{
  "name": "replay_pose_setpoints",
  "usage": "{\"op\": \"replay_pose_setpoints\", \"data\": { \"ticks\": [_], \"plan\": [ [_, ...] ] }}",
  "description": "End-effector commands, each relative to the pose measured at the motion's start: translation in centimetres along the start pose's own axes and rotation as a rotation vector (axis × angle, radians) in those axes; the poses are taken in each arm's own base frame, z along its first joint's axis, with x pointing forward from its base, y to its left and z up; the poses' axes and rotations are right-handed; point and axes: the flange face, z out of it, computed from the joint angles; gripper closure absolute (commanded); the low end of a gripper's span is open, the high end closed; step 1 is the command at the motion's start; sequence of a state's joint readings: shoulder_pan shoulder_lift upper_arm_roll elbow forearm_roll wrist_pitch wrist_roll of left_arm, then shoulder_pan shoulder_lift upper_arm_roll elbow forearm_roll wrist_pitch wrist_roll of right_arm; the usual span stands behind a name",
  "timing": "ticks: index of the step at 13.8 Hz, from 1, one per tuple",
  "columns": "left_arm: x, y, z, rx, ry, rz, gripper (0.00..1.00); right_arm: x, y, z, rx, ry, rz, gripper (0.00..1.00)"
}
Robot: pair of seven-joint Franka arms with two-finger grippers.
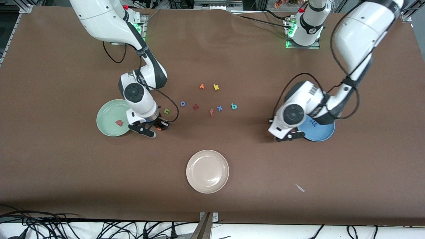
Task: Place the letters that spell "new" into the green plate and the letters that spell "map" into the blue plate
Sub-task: 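Place the a on the blue plate while the right gripper places the e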
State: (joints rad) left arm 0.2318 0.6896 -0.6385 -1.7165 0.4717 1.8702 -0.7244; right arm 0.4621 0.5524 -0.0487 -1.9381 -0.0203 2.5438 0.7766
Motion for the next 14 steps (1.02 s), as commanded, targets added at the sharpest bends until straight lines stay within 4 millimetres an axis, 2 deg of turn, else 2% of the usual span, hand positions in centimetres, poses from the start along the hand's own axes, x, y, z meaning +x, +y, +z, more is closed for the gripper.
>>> {"op": "replay_pose_setpoints", "data": {
  "ticks": [1, 3, 4, 5, 6, 7, 8, 9, 11, 12, 14],
  "plan": [
    [1.3, -5.8, -1.9, 0.004, -0.077, 0.172, 0.92, 1.8, 3.8, -5.8, -0.045, -0.033, -0.086, 0.91],
    [2.6, -10.0, -0.7, -0.011, -0.103, 0.298, 0.89, 3.2, 9.4, -7.2, -0.052, -0.056, -0.165, 0.90],
    [3.0, -11.2, 0.1, -0.017, -0.115, 0.353, 0.87, 3.4, 12.3, -7.3, -0.053, -0.070, -0.201, 0.90],
    [3.4, -11.8, 0.9, -0.025, -0.123, 0.387, 0.79, 3.6, 14.7, -7.5, -0.054, -0.081, -0.222, 0.89],
    [3.7, -12.2, 2.0, -0.038, -0.139, 0.387, 0.60, 3.3, 16.6, -7.3, -0.055, -0.095, -0.238, 0.86],
    [3.8, -12.6, 2.2, -0.046, -0.144, 0.381, 0.19, 3.2, 18.1, -7.0, -0.056, -0.102, -0.236, 0.78],
    [3.7, -12.6, 1.9, -0.050, -0.145, 0.381, 0.00, 3.1, 18.5, -6.7, -0.057, -0.107, -0.233, 0.63],
    [3.5, -12.3, 1.1, -0.056, -0.136, 0.371, 0.00, 3.1, 18.6, -6.7, -0.056, -0.107, -0.227, 0.48],
    [2.5, -10.2, -0.8, -0.105, -0.128, 0.315, 0.00, 3.0, 18.4, -6.7, -0.054, -0.113, -0.192, 0.42],
    [1.8, -8.5, -1.6, -0.128, -0.128, 0.235, 0.00, 2.7, 17.8, -6.7, -0.056, -0.113, -0.160, 0.41],
    [-0.1, -4.5, -3.2, -0.159, -0.099, 0.138, 0.00, 1.1, 14.6, -6.6, -0.047, -0.113, -0.107, 0.41]
  ]
}}
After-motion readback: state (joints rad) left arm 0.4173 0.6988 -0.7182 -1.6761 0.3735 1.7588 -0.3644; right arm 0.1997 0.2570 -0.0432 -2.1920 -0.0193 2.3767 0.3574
